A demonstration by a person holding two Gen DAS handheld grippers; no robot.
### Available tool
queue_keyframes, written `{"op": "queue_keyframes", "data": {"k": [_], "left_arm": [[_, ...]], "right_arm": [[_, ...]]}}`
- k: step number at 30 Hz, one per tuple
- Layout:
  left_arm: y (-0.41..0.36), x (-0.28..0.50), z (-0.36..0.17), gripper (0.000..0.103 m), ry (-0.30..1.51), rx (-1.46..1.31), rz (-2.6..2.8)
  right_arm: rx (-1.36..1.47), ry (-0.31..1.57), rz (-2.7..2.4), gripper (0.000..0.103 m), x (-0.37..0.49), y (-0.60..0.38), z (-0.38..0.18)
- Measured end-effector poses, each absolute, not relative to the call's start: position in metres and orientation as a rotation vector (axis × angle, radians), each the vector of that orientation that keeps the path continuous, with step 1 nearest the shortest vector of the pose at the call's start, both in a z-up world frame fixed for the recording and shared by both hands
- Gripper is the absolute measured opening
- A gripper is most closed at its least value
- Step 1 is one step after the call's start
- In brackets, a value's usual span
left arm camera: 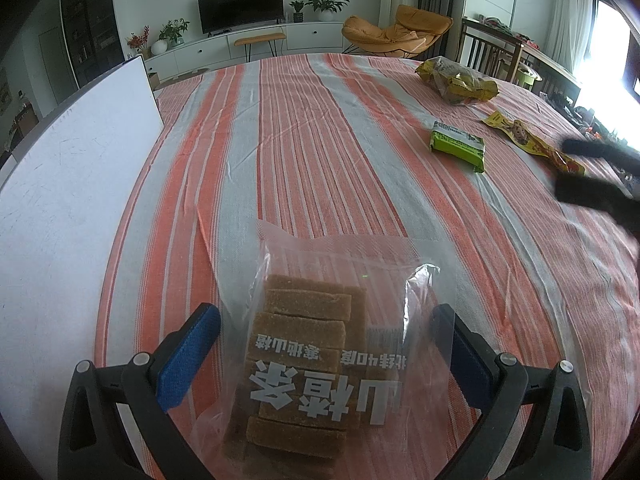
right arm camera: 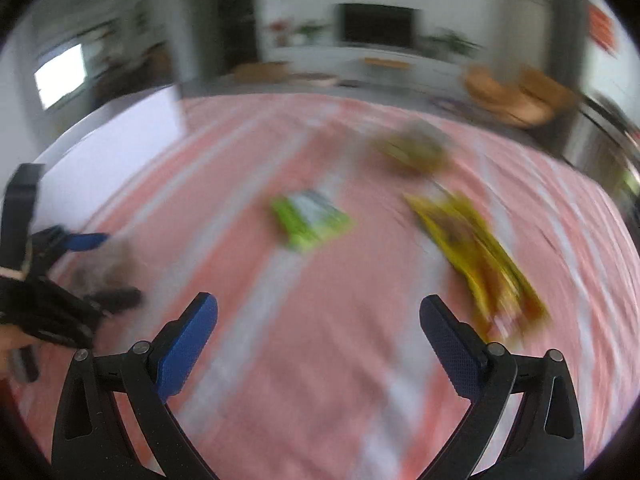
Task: Organize snacks
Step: 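Grasp the green snack packet with the right tool while the left tool holds the bar bag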
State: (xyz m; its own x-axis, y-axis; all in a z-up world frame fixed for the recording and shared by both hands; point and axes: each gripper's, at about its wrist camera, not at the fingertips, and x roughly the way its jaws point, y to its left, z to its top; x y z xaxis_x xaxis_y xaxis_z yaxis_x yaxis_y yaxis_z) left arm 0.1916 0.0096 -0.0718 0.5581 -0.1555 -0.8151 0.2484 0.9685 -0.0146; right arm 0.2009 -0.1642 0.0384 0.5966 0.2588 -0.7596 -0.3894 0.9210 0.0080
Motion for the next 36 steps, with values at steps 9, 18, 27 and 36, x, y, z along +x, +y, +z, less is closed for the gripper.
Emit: {"op": "queue_keyframes", "data": {"k": [9,18,27,36], "left_arm": [[0.009,0.192,-0.072,0.103,0.950,0.106,-0.239],[0.010,0.192,-0.072,0.103,0.950,0.106,-0.239],[0.009,0.192,-0.072,0.103,0.950,0.106,-0.239],[0.009,0.192,-0.072,0.103,0.949,0.105,-0.239]], "right_arm": [[-0.273,1.108,0.424,0.098,0.315,-0.132,0.002],[-0.204,1.143,0.358,0.059,0.296,-0.131,0.002],[-0.126,1.013,0.177,0.060,0.181,-0.174,0.004],[-0.085,0.933,0.117,0.063,0.152,-0.184,0.003]]}}
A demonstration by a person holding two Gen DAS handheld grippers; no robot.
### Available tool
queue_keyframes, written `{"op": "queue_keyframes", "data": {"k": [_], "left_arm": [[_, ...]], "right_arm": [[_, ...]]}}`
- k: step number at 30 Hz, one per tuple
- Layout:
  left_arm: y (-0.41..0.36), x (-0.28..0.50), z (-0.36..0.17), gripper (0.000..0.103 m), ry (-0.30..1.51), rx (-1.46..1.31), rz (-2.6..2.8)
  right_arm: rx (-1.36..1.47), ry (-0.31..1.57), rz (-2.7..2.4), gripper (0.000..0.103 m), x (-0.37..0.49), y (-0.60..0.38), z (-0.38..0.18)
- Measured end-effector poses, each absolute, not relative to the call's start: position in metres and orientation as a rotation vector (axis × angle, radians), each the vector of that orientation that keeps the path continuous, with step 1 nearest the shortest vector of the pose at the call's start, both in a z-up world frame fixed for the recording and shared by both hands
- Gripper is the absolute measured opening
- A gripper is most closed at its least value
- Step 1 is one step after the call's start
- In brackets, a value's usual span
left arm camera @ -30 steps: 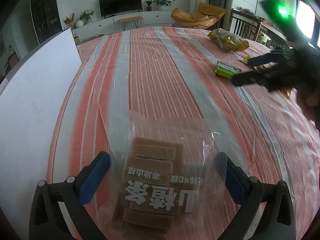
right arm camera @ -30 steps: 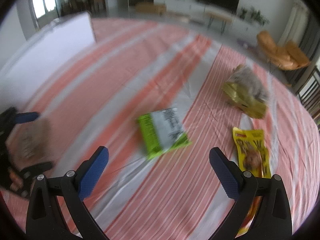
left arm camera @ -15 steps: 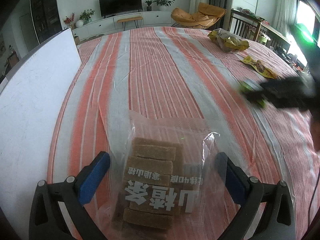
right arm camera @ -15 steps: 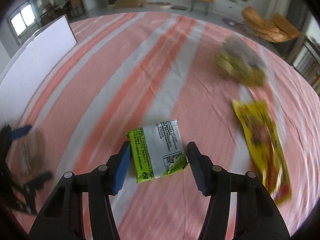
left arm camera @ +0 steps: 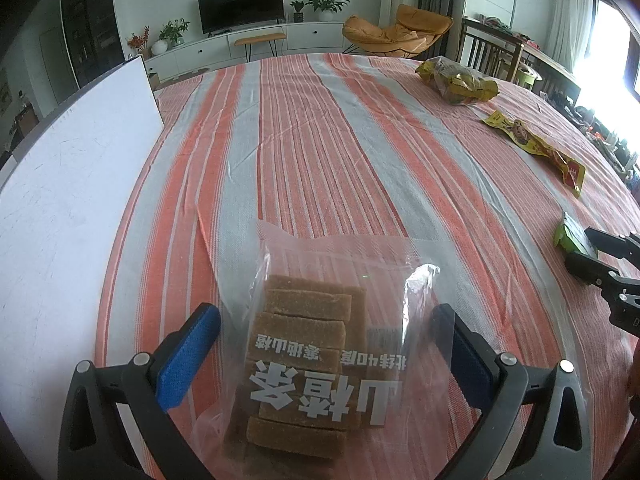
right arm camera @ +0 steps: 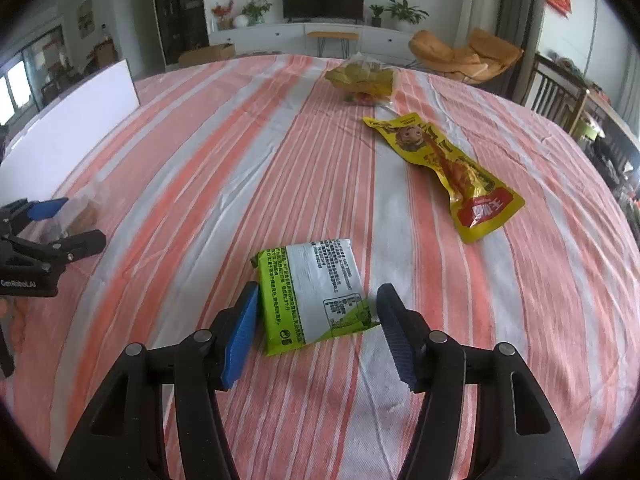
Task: Organize snacks
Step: 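Grasp the green snack packet with the right tool while the left tool holds the bar bag, then carry the bar bag and green packet into the cardboard box and open both tools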
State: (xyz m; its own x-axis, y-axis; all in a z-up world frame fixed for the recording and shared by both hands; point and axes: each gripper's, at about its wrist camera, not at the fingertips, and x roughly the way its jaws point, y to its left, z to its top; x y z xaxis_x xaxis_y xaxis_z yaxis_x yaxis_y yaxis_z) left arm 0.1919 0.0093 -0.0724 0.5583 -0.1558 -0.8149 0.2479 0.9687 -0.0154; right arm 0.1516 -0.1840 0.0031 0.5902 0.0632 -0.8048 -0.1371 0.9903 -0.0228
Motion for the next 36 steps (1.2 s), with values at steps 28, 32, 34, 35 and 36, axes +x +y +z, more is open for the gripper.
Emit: {"op": "queue_keyframes", "data": {"k": [28,32,34,35,36], "left_arm": [[0.0059,0.1948,-0.0725,0.103,0.989,0.133,-0.270],[0.0071,0.1982,-0.0709,0.103,1.089,0.181,-0.327],[0.0078,0.1954,-0.0698,0.103,1.127,0.197,-0.341],[0.0086,0.1941,-0.0694,0.103,1.138,0.200,-0.347],[0.0089,0.1928,-0.0693,0.103,1.145,0.203,-0.351]], "right_arm": [[-0.077,0.961,0.106,0.096,0.1485,-0.1860,0.0010],[-0.073,0.962,0.110,0.096,0.1479,-0.1861,-0.0009],[-0.067,0.961,0.122,0.097,0.1467,-0.1868,-0.0011],[-0.059,0.961,0.132,0.097,0.1459,-0.1881,-0.0009],[-0.049,0.961,0.145,0.097,0.1455,-0.1900,-0.0006]]}}
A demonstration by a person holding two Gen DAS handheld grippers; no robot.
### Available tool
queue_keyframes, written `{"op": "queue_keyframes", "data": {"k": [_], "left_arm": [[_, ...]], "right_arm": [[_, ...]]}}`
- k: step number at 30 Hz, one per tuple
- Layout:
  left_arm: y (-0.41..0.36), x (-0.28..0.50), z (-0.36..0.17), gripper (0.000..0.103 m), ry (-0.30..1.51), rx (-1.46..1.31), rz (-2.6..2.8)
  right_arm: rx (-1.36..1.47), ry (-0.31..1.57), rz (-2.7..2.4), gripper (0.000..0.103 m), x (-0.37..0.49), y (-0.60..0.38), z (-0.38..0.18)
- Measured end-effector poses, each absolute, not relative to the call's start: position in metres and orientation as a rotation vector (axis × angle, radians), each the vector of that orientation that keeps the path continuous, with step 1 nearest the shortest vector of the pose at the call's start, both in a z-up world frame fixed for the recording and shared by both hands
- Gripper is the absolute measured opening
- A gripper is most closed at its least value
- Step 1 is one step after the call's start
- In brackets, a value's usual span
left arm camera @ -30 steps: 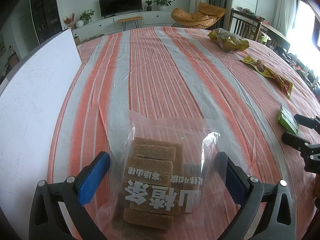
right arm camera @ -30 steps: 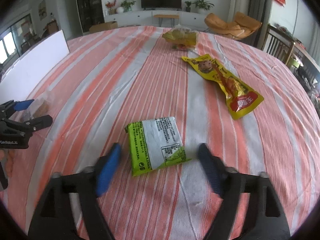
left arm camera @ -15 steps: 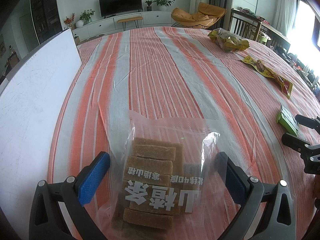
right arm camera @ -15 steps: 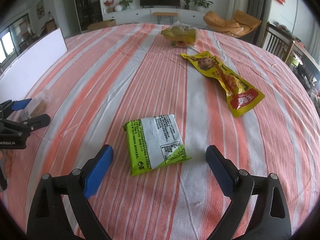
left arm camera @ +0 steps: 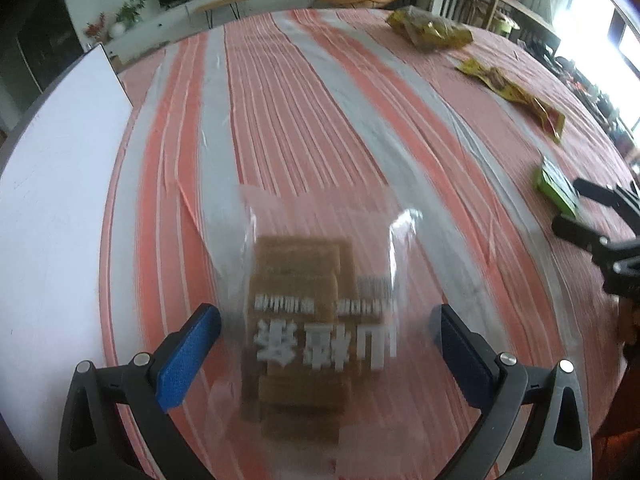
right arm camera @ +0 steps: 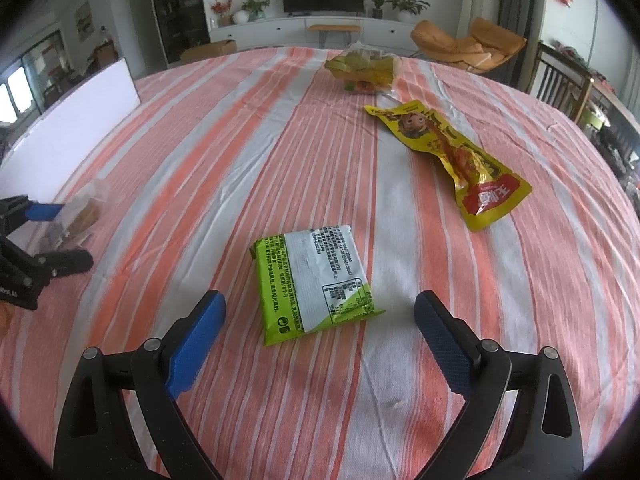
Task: Organize snacks
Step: 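Carry the bar bag and green packet into the cardboard box and open both tools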
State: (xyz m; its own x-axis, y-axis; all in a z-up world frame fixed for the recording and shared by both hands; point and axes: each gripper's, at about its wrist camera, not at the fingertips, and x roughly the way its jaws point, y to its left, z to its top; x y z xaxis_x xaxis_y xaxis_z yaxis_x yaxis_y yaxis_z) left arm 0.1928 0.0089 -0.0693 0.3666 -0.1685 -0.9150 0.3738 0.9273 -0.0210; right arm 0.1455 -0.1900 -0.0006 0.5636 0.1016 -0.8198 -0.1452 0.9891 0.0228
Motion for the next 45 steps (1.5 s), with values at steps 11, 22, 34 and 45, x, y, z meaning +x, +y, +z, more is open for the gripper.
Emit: {"op": "queue_keyframes", "data": {"k": [11,22,34,45], "left_arm": [[0.011,0.162,-0.055,0.059,1.079,0.208,-0.349],[0.047,0.111,0.007,0.059,0.886,-0.213,-0.447],[0.215,0.049,0.117,0.061,0.693,-0.155,-0.093],[0.316,0.006,0.088,0.090,0.690,-0.256,0.249]], "right_arm": [[0.077,1.183,0.330,0.095,0.179,-0.224,0.031],[0.031,1.253,0.263,0.051,0.189,-0.193,0.025],[0.260,1.006,0.807,0.052,0.173,-0.008,0.176],[0.158,1.036,0.927,0.087,0.140,0.109,0.142]]}}
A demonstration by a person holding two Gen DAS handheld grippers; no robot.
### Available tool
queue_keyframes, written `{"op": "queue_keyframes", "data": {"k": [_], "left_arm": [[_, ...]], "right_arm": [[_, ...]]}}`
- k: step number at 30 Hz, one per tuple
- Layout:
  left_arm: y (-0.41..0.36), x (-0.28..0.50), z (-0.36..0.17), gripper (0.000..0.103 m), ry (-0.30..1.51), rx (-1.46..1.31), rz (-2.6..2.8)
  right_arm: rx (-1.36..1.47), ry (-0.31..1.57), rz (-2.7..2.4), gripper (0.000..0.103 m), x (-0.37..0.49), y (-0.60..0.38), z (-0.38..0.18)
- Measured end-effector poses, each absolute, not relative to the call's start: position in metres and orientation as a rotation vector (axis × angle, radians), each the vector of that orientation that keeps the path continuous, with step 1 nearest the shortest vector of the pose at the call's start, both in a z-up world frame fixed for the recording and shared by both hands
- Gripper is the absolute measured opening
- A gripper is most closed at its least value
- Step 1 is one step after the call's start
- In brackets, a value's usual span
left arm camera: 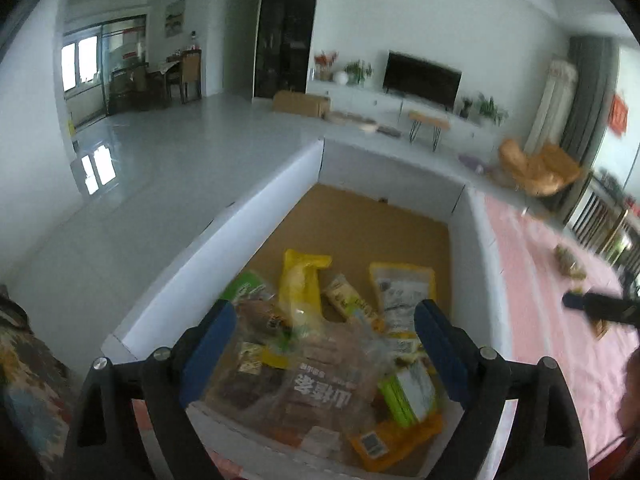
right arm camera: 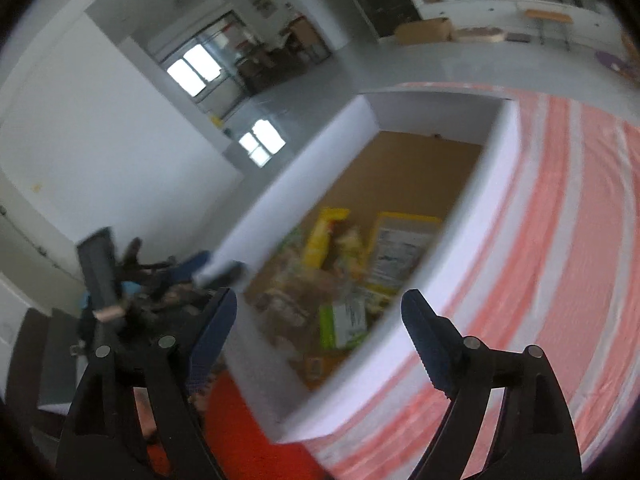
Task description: Organize snacks
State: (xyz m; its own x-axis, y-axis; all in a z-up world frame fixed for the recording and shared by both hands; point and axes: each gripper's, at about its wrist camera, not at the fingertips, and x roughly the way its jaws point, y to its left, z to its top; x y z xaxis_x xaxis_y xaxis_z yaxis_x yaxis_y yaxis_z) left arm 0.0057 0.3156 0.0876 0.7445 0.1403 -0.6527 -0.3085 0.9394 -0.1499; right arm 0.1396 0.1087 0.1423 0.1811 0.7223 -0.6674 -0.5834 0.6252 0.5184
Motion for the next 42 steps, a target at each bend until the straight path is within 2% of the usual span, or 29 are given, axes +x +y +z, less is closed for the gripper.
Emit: {"op": "queue_keyframes", "data": {"k": [3,7,11,12,16,20,26,42], "left_arm": [[0.294,0.007,0.096,0.090,0.643,-0.287,0.165],[0.219,0.017,0.109,0.091,0.618,-0.295,-0.061],[0.139,0.038,0.109,0.102,0.656,-0.284,-0.260],[0.120,0.047,0.108,0.102,0.672,-0.279,-0.299],[0.046,0.083,0.069,0.102,0.777,-0.224,-0.380],[0.002,0.119,0.010,0.102,0.915,-0.198,-0.373],[-0.025,0.156,-0.039,0.102,0.973,-0.114,-0.297],[-0.044,0.175,-0.062,0.103,0.953,0.084,-0.181]], "right_arm": [[0.124,0.990,0.814,0.089,0.140,0.058,0.122],[-0.034,0.948,0.480,0.089,0.134,-0.035,0.068],[-0.038,0.992,0.190,0.089,0.131,-0.137,0.020],[-0.042,0.988,0.153,0.089,0.129,-0.155,0.017],[-0.094,0.957,0.033,0.089,0.123,-0.206,0.009],[-0.092,0.966,0.004,0.090,0.126,-0.220,0.001],[-0.055,0.957,0.011,0.094,0.120,-0.225,0.005],[-0.034,0.967,0.016,0.097,0.118,-0.224,0.003]]}}
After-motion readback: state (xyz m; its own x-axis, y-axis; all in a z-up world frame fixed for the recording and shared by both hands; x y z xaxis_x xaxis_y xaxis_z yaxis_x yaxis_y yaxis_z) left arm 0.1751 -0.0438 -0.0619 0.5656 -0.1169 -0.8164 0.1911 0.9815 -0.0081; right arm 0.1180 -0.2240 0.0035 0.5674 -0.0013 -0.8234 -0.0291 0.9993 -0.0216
